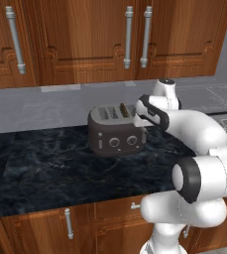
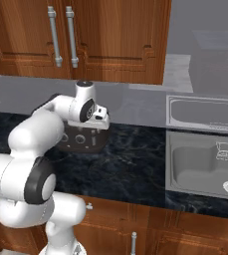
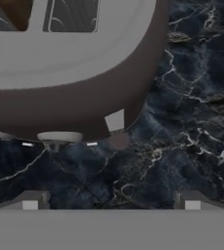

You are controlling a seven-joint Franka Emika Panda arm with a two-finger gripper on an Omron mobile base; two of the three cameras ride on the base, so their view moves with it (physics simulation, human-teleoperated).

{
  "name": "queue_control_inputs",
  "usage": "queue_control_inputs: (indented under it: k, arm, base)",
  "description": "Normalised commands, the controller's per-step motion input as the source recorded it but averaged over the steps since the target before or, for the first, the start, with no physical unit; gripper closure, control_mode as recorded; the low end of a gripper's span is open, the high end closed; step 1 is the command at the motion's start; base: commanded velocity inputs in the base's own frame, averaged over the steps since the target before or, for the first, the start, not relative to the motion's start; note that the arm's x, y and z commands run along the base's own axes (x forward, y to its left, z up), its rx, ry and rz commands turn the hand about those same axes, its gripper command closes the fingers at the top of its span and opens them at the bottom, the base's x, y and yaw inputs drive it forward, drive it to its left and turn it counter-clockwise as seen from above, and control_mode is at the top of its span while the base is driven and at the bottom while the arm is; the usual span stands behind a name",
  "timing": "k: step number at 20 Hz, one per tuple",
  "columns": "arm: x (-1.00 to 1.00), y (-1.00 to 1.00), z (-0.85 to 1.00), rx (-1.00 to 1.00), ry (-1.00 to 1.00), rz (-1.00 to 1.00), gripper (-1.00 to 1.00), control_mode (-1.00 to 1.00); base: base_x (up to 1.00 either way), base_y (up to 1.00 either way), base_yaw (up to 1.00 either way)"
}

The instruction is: Start the toaster. Once the lever pops up, take the bread to the plate on the dining counter.

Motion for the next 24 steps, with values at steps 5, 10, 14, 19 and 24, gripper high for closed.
queue_control_inputs:
  k: [5,10,14,19,24]
  arm:
    - [0.15,-0.26,-0.07,0.0,0.05,0.07,-1.0,-1.0]
    - [0.3,-0.13,-0.02,0.0,0.02,0.06,-1.0,-1.0]
    - [0.28,-0.18,-0.08,0.0,0.0,0.06,-1.0,-1.0]
    - [0.18,-0.13,-0.14,0.0,0.0,0.05,-1.0,-1.0]
    - [0.01,0.0,-0.28,0.0,0.0,0.03,-1.0,-1.0]
  base:
    - [0.0,0.0,0.0]
    - [0.0,0.0,0.0]
    - [0.0,0.0,0.0]
    - [0.0,0.0,0.0]
    - [0.0,0.0,0.0]
